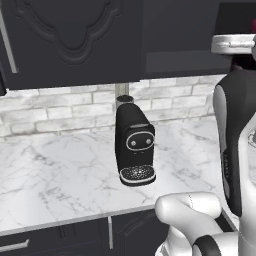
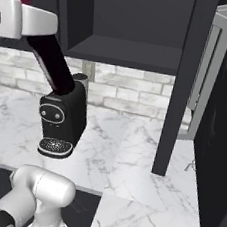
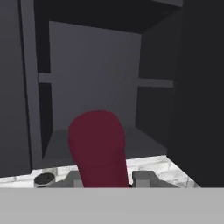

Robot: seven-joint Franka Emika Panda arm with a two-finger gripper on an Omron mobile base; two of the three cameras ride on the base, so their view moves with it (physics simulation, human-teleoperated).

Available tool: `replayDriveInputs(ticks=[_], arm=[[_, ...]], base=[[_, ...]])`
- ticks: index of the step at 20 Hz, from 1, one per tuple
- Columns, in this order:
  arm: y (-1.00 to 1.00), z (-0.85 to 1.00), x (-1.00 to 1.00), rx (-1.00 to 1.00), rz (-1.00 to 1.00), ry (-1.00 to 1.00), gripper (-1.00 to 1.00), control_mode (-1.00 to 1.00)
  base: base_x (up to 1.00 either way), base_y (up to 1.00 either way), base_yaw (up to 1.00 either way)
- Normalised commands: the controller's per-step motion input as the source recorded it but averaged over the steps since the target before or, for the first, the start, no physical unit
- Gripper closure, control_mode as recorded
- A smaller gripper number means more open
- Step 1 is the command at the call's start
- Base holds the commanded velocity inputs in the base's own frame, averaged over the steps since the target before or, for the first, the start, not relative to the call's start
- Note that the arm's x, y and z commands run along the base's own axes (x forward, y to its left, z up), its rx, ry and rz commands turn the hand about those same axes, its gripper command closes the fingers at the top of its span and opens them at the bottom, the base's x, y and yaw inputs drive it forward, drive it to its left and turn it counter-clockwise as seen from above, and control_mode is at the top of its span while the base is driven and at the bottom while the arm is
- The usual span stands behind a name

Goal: Get the candle and the wine from the cabinet and move them to the dining counter.

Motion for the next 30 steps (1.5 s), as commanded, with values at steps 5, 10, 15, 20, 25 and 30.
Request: replayDriveInputs(ticks=[5, 10, 15, 20, 25, 30], arm=[[0.17, -0.22, -0.62, 0.02, 0.03, 0.03, 1.0, -1.0], [0.2, -0.2, -0.48, 0.02, 0.04, 0.03, 1.0, -1.0], [0.07, -0.06, -0.04, 0.01, 0.0, 0.02, 1.0, -1.0], [0.01, -0.09, 0.01, 0.02, 0.0, 0.05, 1.0, -1.0], [0.0, -0.13, 0.05, 0.04, 0.01, 0.08, 1.0, -1.0], [-0.01, -0.38, 0.06, 0.06, 0.06, 0.15, 1.0, -1.0]], base=[[0.0, 0.0, 0.0], [0.0, 0.0, 0.0], [0.0, 0.0, 0.0], [0.0, 0.0, 0.0], [0.0, 0.0, 0.0], [0.0, 0.0, 0.0]])
